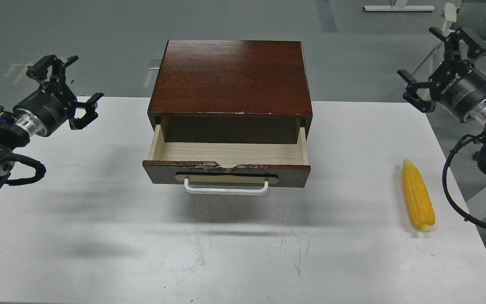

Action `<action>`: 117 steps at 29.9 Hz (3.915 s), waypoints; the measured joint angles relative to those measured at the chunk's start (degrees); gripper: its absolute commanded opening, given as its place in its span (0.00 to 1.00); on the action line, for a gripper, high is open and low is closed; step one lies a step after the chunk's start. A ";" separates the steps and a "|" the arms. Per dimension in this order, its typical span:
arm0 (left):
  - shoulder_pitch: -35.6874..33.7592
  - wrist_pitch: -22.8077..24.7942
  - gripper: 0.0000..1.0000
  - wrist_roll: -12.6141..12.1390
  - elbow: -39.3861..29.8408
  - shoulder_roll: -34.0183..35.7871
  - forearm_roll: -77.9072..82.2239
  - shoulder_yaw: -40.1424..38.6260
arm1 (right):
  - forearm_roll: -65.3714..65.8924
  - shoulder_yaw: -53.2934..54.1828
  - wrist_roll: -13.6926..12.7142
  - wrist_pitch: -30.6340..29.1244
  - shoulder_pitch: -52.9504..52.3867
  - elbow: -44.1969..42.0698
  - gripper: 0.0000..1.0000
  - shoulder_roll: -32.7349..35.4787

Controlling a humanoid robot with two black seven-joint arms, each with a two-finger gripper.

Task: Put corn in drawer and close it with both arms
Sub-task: 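Move the right gripper toward the yellow corn cob on the table, then grasp the yellow corn cob with the right gripper, then lift the corn with the right gripper and lower it into the drawer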

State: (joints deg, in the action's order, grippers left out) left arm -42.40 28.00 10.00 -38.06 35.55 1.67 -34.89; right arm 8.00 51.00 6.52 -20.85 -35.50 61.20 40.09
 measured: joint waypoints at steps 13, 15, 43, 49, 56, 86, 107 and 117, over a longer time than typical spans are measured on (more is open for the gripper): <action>0.24 0.00 0.98 0.00 0.00 0.74 0.23 0.35 | 24.81 -2.97 -0.83 -4.48 2.44 7.90 0.93 15.82; 0.28 0.00 0.98 0.00 0.00 0.57 0.25 0.42 | 34.98 -3.08 -0.23 -2.96 2.55 10.66 0.93 17.97; 1.84 -0.01 0.98 1.90 0.10 1.81 0.36 0.81 | 80.10 -30.13 1.92 16.27 4.73 6.31 0.88 15.48; 1.97 -0.01 0.98 2.13 0.05 2.02 0.32 0.64 | 80.13 -31.94 1.91 16.45 4.75 2.86 0.71 11.98; 2.04 -0.01 0.98 4.24 0.01 2.90 0.16 0.35 | 80.16 -32.34 1.99 16.47 4.74 2.45 0.49 10.17; 2.42 -0.01 0.98 4.42 0.01 3.60 0.19 0.33 | 109.97 -47.82 21.43 43.37 -39.49 -3.56 0.00 -0.20; 3.02 0.00 0.98 4.50 0.00 6.99 0.08 0.16 | 106.97 -66.25 21.48 39.32 -47.95 -4.17 0.42 -22.53; 3.31 -0.01 0.98 4.59 0.00 7.29 0.09 0.16 | 106.87 -65.89 21.48 39.61 -47.94 -4.72 0.85 -24.91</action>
State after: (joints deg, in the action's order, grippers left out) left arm -39.10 28.00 14.59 -38.06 42.84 1.75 -34.73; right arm 114.87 -14.89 28.00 18.76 -83.44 56.47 15.18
